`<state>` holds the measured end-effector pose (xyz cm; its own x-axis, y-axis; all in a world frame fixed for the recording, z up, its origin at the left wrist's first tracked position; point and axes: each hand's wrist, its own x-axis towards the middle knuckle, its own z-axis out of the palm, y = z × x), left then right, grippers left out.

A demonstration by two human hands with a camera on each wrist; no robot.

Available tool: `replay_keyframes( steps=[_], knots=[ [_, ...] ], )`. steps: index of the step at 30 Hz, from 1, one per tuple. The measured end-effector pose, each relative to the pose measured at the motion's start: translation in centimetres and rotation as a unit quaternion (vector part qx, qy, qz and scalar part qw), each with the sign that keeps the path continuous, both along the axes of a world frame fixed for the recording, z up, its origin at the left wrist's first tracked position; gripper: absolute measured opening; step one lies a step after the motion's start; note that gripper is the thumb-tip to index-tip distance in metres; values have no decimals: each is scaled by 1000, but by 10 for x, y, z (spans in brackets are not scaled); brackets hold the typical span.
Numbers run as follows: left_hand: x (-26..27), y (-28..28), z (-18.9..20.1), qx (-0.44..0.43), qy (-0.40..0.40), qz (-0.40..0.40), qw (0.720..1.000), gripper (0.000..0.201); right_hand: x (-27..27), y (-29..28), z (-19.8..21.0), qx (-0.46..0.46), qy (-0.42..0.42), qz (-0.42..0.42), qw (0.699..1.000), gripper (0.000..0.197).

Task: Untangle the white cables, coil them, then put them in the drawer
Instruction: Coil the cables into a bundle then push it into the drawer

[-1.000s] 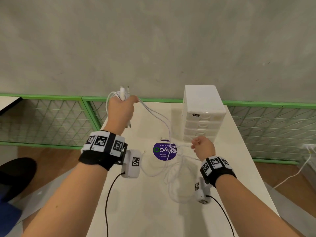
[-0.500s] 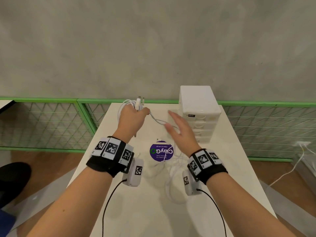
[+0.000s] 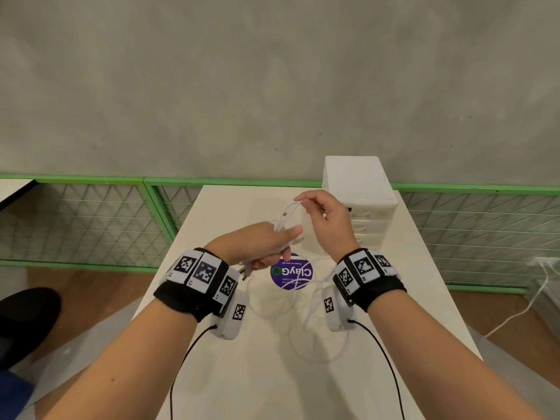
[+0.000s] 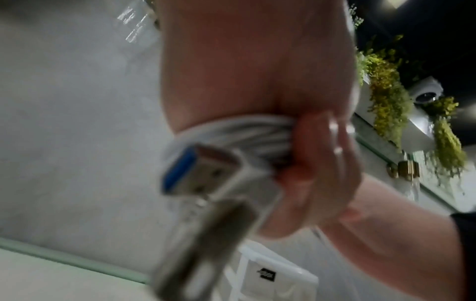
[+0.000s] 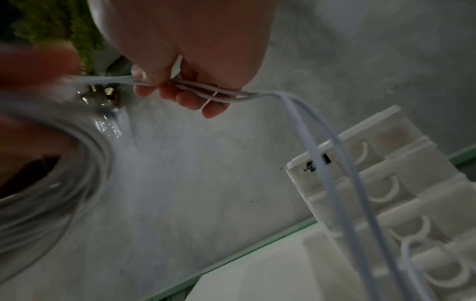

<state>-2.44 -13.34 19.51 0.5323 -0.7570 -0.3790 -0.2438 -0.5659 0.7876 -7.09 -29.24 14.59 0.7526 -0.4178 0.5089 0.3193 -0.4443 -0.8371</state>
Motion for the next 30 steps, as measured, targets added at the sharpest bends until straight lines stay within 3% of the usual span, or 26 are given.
replay_keyframes(
  steps=[2, 5, 8, 11, 15, 19, 24, 26, 28, 30],
  knots=[
    [-6, -2, 5, -57, 50, -12, 997, 54, 1, -2, -1, 5, 8, 8, 1000, 14],
    [-6, -3, 18, -132, 83, 16, 988, 53, -1, -9, -15, -68, 45, -11, 997, 21],
    [-2, -3, 32, -219, 139, 21, 966, 57, -9, -17, -31, -47, 104, -57, 992, 23],
    [-1, -10, 41, -286, 189, 31, 939, 60, -15, -4, -39, -67, 156, -27, 985, 22],
    [2, -20, 39, -385, 231, 90, 889, 67, -17, 22, -44, -26, 162, 57, 985, 19],
    [14, -20, 34, -470, 274, 178, 820, 75, -21, 24, -55, -10, 236, 107, 966, 21],
    [21, -23, 24, -543, 252, 299, 743, 64, -25, 35, -52, -38, 311, 162, 936, 30],
    [25, -26, 14, -520, 169, 331, 769, 58, -25, 40, -48, -74, 297, 182, 934, 32],
    [28, -26, -3, -452, 15, 320, 833, 51, -25, 41, -40, -89, 276, 173, 941, 26],
    [29, -22, -21, -339, -146, 258, 893, 47, -23, 39, -28, -103, 248, 157, 950, 17]
  ],
)
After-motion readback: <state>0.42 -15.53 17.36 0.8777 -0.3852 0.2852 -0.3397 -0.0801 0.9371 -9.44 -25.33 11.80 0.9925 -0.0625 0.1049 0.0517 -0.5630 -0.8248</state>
